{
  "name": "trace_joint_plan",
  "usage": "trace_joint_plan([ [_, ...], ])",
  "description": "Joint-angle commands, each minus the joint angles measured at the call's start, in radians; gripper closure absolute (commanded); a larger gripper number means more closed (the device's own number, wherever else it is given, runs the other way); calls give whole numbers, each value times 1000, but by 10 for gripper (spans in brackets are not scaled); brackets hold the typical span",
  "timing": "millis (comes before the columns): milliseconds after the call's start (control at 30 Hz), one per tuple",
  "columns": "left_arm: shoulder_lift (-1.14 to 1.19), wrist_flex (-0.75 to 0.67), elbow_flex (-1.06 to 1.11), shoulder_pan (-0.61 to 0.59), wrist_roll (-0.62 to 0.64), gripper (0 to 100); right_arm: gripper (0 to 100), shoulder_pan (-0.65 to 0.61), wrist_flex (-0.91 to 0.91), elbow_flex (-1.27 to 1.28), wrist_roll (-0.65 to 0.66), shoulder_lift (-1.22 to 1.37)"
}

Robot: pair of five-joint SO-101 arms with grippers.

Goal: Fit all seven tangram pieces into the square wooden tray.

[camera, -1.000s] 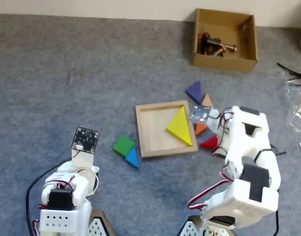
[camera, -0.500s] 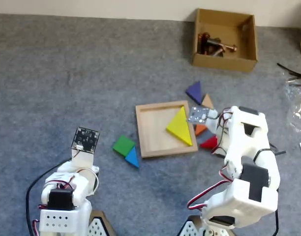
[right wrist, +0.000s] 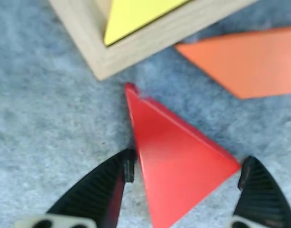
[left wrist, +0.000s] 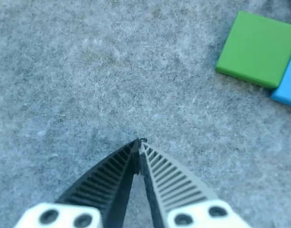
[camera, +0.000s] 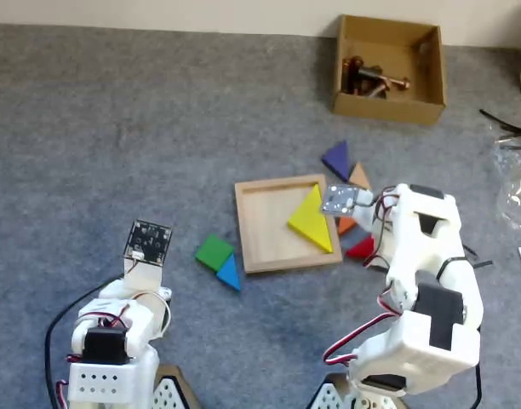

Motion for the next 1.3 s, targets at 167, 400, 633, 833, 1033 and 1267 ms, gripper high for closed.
trace_joint_plan([
  [167,-5,3,21,24,8,995,673,-61,-65,-36,15,-15],
  [400,-5,3,21,24,8,995,673,-62,-64,-36,17,-15],
  [633,-5,3,21,24,8,995,674,-56,-64,-36,11,-13],
  [833,-5,3,21,24,8,995,674,-54,-64,-36,9,-13],
  [1033,-5,3,21,24,8,995,753,-54,-64,-33,11,-13],
  [1267,-5,3,21,24,8,995,761,-54,-64,-30,11,-13],
])
